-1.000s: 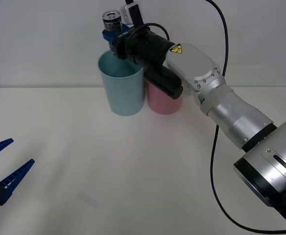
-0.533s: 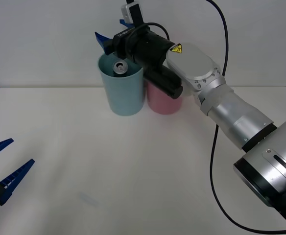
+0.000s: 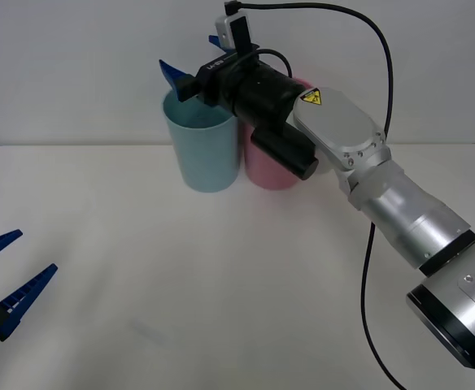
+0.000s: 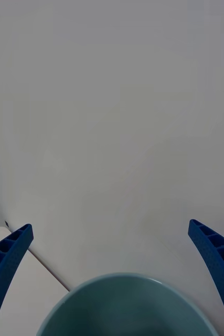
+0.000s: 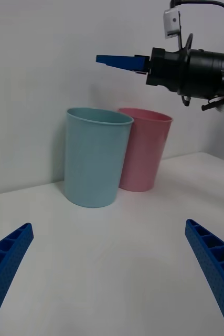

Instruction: Grasp the object on the table and drop it into the matching bin: aluminum can to the light blue bin, PET bottle to the pink bin.

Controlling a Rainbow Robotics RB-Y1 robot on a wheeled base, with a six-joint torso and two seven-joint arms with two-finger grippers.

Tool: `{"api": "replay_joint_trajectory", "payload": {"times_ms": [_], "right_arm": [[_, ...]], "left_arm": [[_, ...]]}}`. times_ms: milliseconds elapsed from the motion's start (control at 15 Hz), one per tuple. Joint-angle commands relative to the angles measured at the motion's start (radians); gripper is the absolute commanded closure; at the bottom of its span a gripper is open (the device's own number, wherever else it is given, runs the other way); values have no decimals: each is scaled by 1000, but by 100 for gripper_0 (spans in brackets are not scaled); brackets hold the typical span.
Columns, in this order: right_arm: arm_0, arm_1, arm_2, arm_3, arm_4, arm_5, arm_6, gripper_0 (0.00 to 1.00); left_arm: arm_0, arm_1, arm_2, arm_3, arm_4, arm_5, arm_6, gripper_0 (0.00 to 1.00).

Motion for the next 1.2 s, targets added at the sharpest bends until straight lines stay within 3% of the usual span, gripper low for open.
{"api": "replay_joint_trajectory", "payload": {"times_ms": [67, 467, 800, 1000, 1200], "right_arm": [[108, -62, 5, -154, 8, -12, -3, 0], [411, -246, -2, -559, 16, -17, -9, 0], [726, -403, -87, -870, -16, -21, 3, 0], [950, -472, -244, -1007, -65, -141, 25, 0], [1134, -480, -426, -1070, -134, -302, 46, 0]], "left_arm": [[0, 0, 0, 0, 0, 0, 0, 0], [0, 0, 0, 0, 0, 0, 0, 0], [0, 0, 0, 0, 0, 0, 0, 0], [0, 0, 0, 0, 0, 0, 0, 0], [0, 0, 0, 0, 0, 0, 0, 0]]}}
